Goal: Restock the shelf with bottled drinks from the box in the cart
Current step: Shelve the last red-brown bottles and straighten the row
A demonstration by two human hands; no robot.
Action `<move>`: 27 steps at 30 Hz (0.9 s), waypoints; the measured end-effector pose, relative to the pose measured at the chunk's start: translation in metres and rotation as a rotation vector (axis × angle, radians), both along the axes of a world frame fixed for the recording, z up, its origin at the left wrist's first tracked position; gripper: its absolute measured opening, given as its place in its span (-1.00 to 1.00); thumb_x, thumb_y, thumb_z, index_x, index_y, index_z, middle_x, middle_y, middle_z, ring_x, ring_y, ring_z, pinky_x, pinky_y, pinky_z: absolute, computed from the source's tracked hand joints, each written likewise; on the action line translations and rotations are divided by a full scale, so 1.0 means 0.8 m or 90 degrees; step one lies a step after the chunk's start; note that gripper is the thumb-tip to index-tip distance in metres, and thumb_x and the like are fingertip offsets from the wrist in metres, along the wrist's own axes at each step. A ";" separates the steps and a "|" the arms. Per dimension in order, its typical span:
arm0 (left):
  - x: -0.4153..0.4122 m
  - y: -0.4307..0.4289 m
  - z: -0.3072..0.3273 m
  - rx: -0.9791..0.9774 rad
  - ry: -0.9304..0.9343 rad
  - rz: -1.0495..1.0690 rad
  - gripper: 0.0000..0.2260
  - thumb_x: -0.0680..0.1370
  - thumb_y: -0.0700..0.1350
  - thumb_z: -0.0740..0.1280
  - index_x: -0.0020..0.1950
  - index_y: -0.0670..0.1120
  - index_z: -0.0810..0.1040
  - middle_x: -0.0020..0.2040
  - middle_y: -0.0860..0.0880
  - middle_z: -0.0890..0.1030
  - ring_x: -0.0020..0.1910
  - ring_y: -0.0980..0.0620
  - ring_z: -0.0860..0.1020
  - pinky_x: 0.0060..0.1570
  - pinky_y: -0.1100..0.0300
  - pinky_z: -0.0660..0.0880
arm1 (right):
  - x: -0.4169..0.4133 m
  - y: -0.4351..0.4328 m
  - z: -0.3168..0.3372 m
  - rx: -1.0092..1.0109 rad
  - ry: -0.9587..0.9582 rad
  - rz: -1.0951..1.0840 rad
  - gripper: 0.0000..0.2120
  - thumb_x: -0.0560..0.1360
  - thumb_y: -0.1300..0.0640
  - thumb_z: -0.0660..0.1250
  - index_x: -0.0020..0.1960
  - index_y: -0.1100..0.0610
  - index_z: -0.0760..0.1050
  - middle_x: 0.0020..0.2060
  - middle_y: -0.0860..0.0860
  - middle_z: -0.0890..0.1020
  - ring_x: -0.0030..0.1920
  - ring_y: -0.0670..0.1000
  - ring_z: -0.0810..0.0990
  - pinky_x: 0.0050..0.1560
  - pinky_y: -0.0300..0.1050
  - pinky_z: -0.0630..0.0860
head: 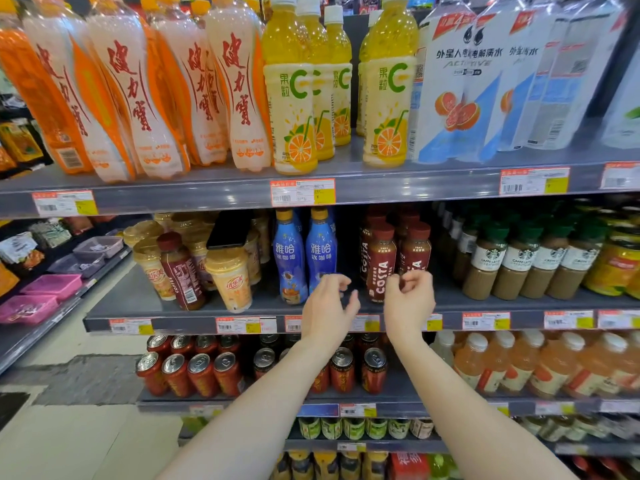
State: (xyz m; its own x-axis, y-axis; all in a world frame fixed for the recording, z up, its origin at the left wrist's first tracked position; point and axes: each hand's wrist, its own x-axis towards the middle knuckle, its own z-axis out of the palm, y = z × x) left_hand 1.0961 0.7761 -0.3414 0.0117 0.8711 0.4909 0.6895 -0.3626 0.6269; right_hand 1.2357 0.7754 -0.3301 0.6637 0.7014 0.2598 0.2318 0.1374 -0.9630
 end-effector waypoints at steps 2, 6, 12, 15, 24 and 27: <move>0.019 0.004 0.002 -0.049 -0.011 -0.010 -0.71 0.61 0.04 0.38 0.30 0.01 0.50 0.15 0.10 0.57 0.10 0.14 0.56 0.08 0.13 0.53 | 0.018 0.001 0.002 0.022 -0.003 -0.036 -0.76 0.49 0.22 0.40 -0.09 -0.02 0.37 -0.19 -0.06 0.45 -0.23 -0.09 0.44 -0.18 -0.22 0.36; 0.055 0.017 0.008 -0.116 -0.047 0.002 -0.50 0.58 0.14 0.41 0.45 0.01 0.39 0.32 0.06 0.54 0.24 0.06 0.56 0.14 0.06 0.56 | 0.052 0.008 -0.001 -0.064 -0.066 -0.034 -0.68 0.41 0.15 0.49 0.10 0.04 0.46 0.04 -0.07 0.45 0.11 0.01 0.44 0.13 -0.03 0.44; 0.083 0.037 0.014 -0.194 -0.129 0.057 -0.33 0.50 0.13 0.50 0.51 -0.07 0.36 0.33 -0.06 0.57 0.27 -0.08 0.58 0.11 0.06 0.51 | 0.077 0.027 -0.024 -0.176 -0.168 0.128 -0.45 0.36 -0.04 0.50 0.29 0.01 0.44 0.10 0.00 0.60 0.13 0.05 0.59 0.13 0.15 0.59; 0.086 0.044 0.011 -0.199 -0.132 0.048 -0.43 0.51 0.13 0.50 0.44 -0.03 0.45 0.23 -0.03 0.64 0.19 -0.05 0.62 0.10 0.04 0.56 | 0.080 0.025 -0.017 -0.189 -0.179 0.145 -0.43 0.48 0.02 0.51 0.40 0.09 0.39 0.17 0.03 0.60 0.17 0.07 0.59 0.09 0.03 0.54; 0.082 0.041 0.004 -0.176 -0.137 0.038 -0.54 0.53 0.14 0.47 0.35 -0.01 0.52 0.13 0.03 0.67 0.08 0.02 0.64 0.05 0.06 0.57 | 0.086 0.026 -0.024 -0.191 -0.236 0.147 -0.43 0.51 -0.04 0.48 0.43 0.07 0.39 0.18 0.00 0.63 0.17 0.05 0.61 0.07 0.04 0.58; 0.081 0.041 0.004 -0.178 -0.147 0.036 -0.55 0.53 0.12 0.48 0.35 -0.01 0.52 0.14 0.04 0.67 0.10 0.03 0.63 0.06 0.09 0.55 | 0.084 0.027 -0.022 -0.191 -0.249 0.148 -0.45 0.50 -0.06 0.48 0.41 0.06 0.40 0.15 -0.01 0.64 0.14 0.05 0.62 0.06 0.07 0.59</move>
State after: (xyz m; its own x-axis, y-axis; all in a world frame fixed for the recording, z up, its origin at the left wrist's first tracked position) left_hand 1.1611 0.8086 -0.3383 -0.1230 0.9682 0.2177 0.5324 -0.1207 0.8379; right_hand 1.3025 0.7968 -0.3480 0.3758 0.8995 0.2229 0.5773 -0.0391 -0.8156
